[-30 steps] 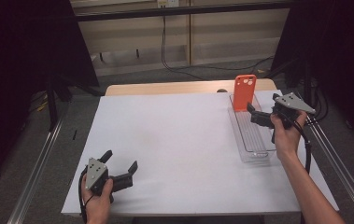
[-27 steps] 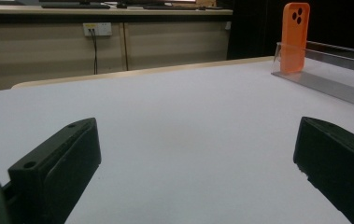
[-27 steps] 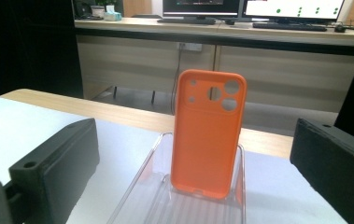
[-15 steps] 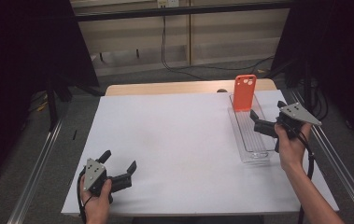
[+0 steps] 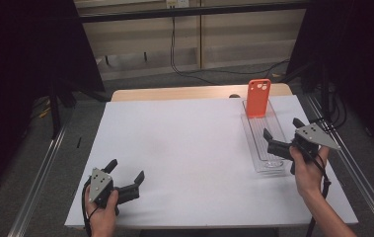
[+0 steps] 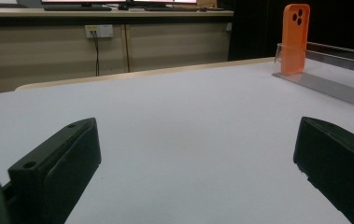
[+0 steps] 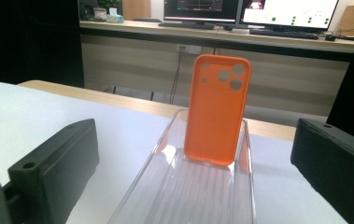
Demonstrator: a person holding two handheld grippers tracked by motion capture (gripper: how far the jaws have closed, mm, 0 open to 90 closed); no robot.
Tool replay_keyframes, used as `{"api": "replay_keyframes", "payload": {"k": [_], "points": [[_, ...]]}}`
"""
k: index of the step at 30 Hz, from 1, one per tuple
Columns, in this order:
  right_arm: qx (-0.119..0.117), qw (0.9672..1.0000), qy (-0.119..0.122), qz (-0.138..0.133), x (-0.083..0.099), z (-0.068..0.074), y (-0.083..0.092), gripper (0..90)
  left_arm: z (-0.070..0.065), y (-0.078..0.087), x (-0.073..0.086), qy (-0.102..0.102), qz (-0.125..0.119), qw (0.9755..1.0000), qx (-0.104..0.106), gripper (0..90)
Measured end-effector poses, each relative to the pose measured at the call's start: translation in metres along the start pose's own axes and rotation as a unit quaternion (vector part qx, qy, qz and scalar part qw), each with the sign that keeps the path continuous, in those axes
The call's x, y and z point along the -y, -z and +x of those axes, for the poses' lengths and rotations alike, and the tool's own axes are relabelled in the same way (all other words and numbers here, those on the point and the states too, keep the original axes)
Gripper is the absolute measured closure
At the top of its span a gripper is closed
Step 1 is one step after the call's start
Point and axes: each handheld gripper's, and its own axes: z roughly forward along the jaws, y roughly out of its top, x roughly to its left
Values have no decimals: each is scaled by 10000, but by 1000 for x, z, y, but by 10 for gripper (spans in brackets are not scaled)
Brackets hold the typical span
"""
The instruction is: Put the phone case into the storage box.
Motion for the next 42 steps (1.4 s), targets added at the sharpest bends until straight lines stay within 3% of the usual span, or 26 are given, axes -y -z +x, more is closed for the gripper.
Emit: {"api": "replay_keyframes", "payload": {"k": [12, 21, 24, 31, 42], "points": [[-87, 9998, -101, 130, 13, 4, 19, 4, -1, 1, 0, -2, 32, 10000, 5, 8], [-51, 9998, 44, 175, 21, 10, 30, 4, -2, 2, 0, -12, 26, 10000, 15, 8], [-74, 9998, -11, 208, 25, 10, 33, 6, -2, 3, 0, -28, 23, 10000, 12, 8], [-82, 9997, -153, 162, 31, 11, 43, 7, -3, 4, -1, -17, 31, 10000, 9, 8], [-147, 9998, -95, 18, 40, 14, 60, 7, -4, 5, -1, -15, 49, 10000, 12, 8]]}}
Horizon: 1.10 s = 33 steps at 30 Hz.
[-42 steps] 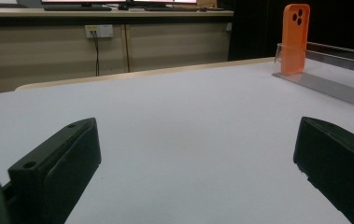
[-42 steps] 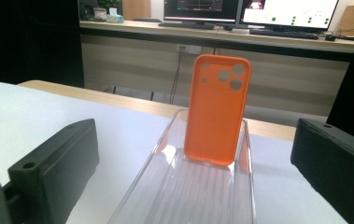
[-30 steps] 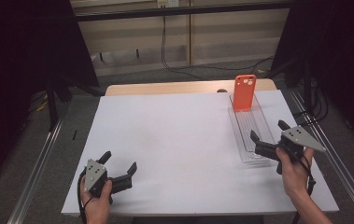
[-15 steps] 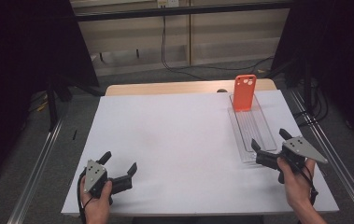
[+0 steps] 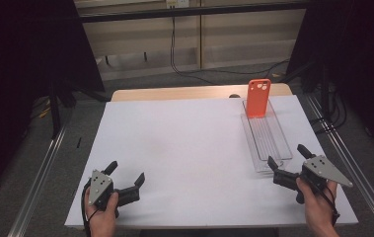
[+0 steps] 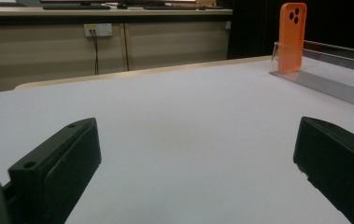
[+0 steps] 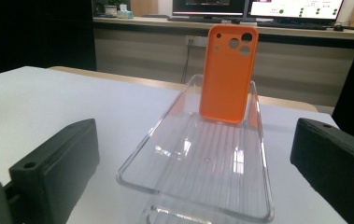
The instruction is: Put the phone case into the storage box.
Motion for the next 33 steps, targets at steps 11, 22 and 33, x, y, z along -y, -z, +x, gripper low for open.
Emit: {"api": "replay_keyframes", "payload": {"k": [11, 22, 33], "points": [[1, 9996, -6, 280, 17, -1, 6, 5, -1, 0, 0, -9, 22, 10000, 0, 9], [5, 9997, -3, 250, 30, -3, 16, 0, -2, 0, 2, 3, 104, 9999, -11, 7], [-70, 9997, 9, 247, 32, -4, 14, 0, -3, -2, 4, 35, 229, 9997, 64, 6]]}}
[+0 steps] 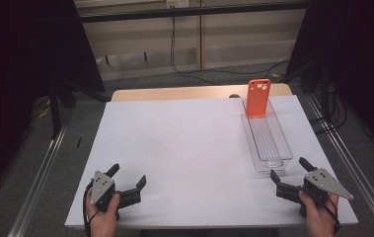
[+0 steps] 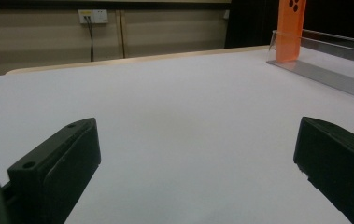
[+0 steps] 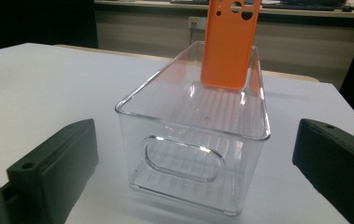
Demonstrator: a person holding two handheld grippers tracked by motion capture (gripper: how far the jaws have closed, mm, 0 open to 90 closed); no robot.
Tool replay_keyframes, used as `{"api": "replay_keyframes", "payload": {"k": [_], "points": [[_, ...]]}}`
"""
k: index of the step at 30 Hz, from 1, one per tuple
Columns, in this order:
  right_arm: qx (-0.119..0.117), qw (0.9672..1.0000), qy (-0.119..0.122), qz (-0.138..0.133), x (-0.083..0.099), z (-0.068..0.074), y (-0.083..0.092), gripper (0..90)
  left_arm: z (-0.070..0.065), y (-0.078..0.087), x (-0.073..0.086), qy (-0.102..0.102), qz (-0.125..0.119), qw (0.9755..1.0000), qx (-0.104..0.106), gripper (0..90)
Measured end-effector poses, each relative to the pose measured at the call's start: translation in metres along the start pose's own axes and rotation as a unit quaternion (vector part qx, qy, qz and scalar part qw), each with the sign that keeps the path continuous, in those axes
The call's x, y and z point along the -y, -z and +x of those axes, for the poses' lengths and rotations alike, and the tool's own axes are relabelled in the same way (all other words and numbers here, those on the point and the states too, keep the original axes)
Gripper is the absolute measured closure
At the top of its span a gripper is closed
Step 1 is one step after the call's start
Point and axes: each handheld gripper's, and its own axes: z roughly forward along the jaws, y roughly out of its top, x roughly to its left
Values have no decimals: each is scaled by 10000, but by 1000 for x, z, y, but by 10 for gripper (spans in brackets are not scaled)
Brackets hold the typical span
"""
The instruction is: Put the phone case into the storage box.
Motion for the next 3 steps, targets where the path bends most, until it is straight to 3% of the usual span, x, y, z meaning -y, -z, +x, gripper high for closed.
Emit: {"api": "replay_keyframes", "payload": {"k": [3], "points": [[12, 10000, 9, -24, 0, -1, 0, 0, 0, -3, 0, 24, 36, 10000, 24, 6]]}}
